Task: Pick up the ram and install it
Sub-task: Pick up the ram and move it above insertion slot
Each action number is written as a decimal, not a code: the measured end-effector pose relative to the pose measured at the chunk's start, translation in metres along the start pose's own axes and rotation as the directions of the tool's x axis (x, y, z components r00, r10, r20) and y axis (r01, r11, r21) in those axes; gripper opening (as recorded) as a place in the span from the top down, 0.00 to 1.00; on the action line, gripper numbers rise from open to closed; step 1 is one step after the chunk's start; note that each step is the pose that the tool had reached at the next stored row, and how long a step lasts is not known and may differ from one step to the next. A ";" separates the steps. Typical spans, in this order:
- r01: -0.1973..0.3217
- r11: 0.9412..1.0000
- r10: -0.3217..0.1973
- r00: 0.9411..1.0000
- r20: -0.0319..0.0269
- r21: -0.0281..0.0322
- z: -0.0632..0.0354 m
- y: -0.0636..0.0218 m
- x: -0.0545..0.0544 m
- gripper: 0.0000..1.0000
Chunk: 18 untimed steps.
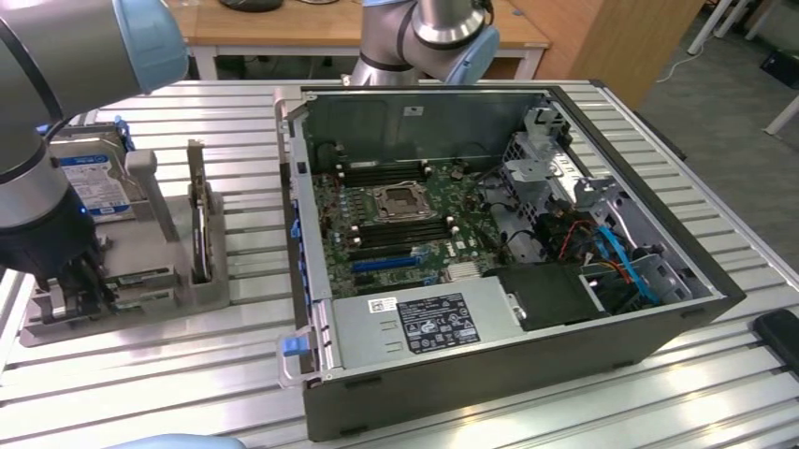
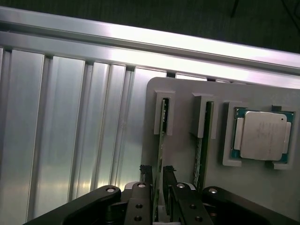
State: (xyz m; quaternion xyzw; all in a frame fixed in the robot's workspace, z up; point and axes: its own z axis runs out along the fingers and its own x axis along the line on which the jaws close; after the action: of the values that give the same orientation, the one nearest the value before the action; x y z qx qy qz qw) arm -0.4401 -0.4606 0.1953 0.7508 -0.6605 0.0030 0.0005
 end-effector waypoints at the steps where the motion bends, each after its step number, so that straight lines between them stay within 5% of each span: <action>1: 0.000 1.000 0.000 1.000 0.000 0.001 0.0004 0.0000 0.000 0.76; 18: 0.000 1.000 0.000 1.000 0.000 0.001 0.0004 0.0002 0.000 0.86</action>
State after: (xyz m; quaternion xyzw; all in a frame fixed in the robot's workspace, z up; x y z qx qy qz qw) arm -0.4403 -0.4607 0.1948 0.7510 -0.6603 0.0035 0.0001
